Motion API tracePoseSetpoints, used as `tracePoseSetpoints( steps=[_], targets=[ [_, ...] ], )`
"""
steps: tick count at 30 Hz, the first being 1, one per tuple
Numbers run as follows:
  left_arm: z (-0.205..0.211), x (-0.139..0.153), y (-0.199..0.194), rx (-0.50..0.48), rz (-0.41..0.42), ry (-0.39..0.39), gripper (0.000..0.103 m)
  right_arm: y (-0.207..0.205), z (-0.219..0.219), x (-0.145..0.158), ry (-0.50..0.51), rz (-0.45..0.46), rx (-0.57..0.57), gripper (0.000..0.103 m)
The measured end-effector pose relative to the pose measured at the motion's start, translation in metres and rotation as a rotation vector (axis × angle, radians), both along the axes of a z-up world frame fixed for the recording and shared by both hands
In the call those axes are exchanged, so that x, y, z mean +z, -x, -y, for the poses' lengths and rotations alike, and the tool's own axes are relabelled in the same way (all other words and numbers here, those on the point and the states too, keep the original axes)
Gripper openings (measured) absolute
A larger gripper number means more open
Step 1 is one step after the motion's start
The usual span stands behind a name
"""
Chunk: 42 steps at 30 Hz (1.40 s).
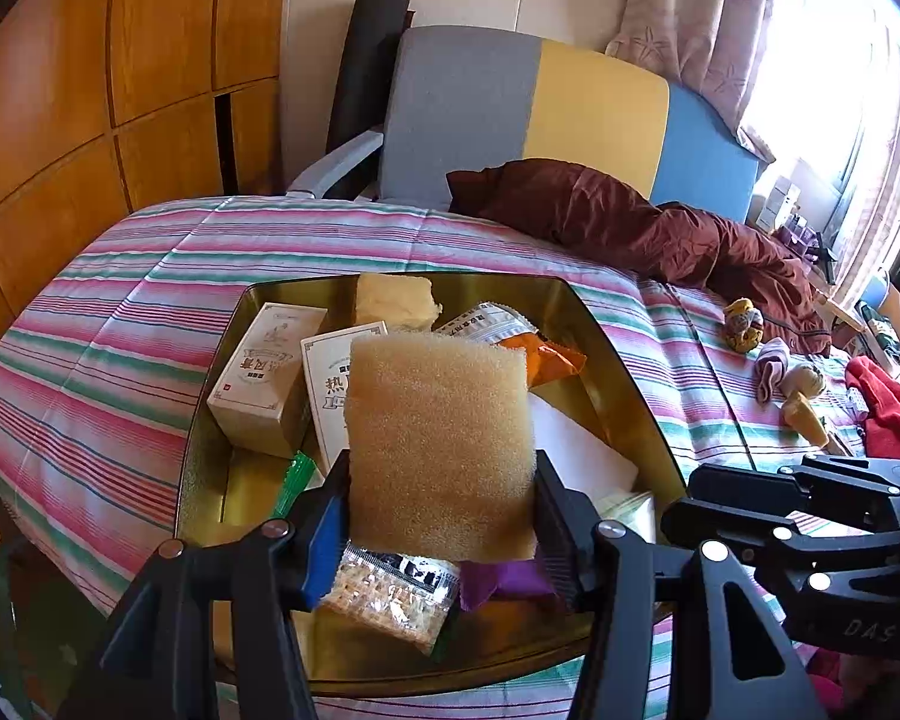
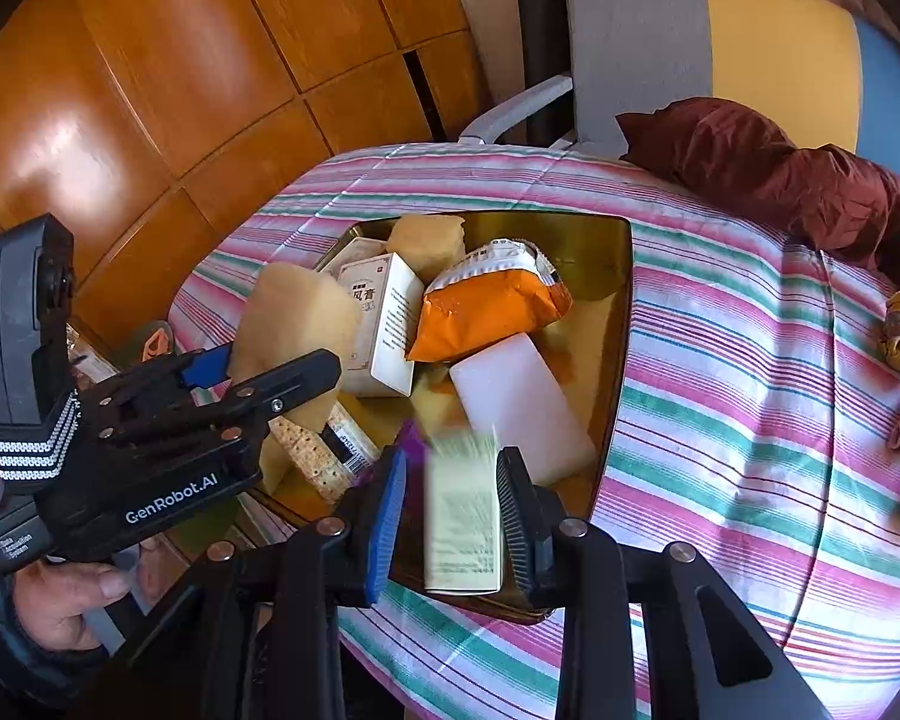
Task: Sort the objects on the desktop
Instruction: 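Carry the sponge and green box into the gold tray and release both, then withdraw both open tools from the tray toward the bed pile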
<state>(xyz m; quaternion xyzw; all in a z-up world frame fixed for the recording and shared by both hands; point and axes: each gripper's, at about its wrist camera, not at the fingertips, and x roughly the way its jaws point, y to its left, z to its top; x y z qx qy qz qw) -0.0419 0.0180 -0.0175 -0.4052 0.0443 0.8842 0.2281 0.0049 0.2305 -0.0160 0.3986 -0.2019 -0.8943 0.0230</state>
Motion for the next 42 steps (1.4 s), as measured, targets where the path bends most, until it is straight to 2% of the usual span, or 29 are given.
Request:
tracePoseSetpoints(
  steps=[8, 11, 12, 27, 36, 42],
  targets=[
    [-0.001, -0.001, -0.002, -0.001, 0.001, 0.012, 0.061, 0.001, 0.003, -0.004, 0.001, 0.008, 0.008, 0.035],
    [-0.001, -0.002, -0.002, -0.001, 0.001, 0.020, 0.075, 0.000, 0.004, -0.006, 0.008, 0.013, 0.008, 0.038],
    [-0.001, -0.002, -0.002, -0.002, 0.001, 0.019, 0.077, -0.001, 0.004, -0.007, 0.010, 0.014, 0.009, 0.038],
    [0.006, 0.010, -0.010, 0.013, -0.045, 0.017, 0.077, -0.019, -0.003, -0.003, 0.014, -0.003, -0.039, 0.051],
    [0.017, 0.015, -0.008, 0.047, -0.030, -0.048, 0.073, -0.032, -0.017, -0.001, 0.011, 0.000, -0.087, 0.053],
    [0.017, 0.023, -0.010, 0.037, -0.050, -0.074, 0.072, -0.044, -0.037, 0.000, 0.001, 0.009, -0.126, 0.059]
  ],
)
